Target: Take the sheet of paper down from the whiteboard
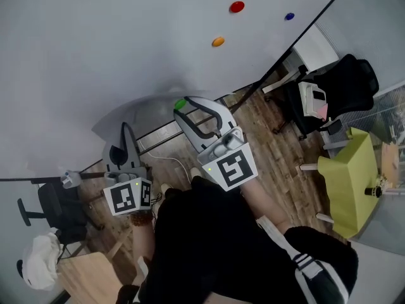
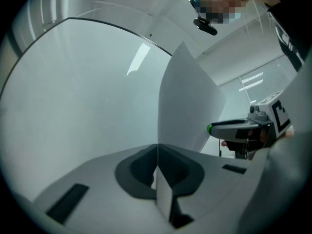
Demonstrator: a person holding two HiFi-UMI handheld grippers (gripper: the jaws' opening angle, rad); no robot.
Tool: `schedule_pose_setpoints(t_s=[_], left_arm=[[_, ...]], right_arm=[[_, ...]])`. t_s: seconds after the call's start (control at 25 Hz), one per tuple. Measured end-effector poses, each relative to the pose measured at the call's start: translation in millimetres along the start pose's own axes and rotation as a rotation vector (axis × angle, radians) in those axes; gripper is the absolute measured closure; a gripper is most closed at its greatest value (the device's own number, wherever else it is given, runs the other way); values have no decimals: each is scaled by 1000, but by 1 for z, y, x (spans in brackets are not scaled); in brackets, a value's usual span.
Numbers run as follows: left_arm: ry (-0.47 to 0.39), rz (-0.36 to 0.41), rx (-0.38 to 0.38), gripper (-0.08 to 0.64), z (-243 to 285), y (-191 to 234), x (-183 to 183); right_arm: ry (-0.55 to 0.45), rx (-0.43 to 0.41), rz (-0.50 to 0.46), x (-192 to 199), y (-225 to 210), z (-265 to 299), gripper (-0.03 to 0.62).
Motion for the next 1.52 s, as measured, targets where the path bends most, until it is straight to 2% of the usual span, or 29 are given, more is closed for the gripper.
schedule_pose_setpoints(t_s=[0.2,0.32,0.48,0.6,0.8,0.92,1.04,1.16,1.36,1.52], left_arm=[[-5,-1,-57,549,-16,8,0],[-11,5,-99,549,-29,14,-2],[-13,16,-171,549,-52,29,-4],[-19,33,-233,549,-71,43,-8],[-103,64,-321,549,-104,71,-24],[-148,136,-331,549,-119,81,-33],[-135,212,-340,549,-126,87,-36],[-116,256,-322,549,-122,81,-32],[-88,297,-237,549,-102,47,-30],[-12,421,-134,549,-90,15,-20]], right_arm=[[-9,-8,14,1,3,-9,474],[7,-33,-13,1,7,-14,474],[-58,-16,46,-5,11,-17,474],[-63,-25,44,-4,13,-18,474],[-105,-3,85,-11,14,-18,474],[-104,13,93,-10,10,-19,475],[-105,29,102,-11,8,-19,476],[-115,29,113,-14,10,-19,475],[-150,8,133,-28,24,-14,475],[-150,-3,135,-32,37,-12,474]])
Point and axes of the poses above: the fingertips, and each gripper's own axes: z forward along the fingers, y to its left, x out of its underside, the point moved 4 cm from there along -z, backward along the fingers, and after that the axes turned 6 degrees about -z, right-handed, at the moved point
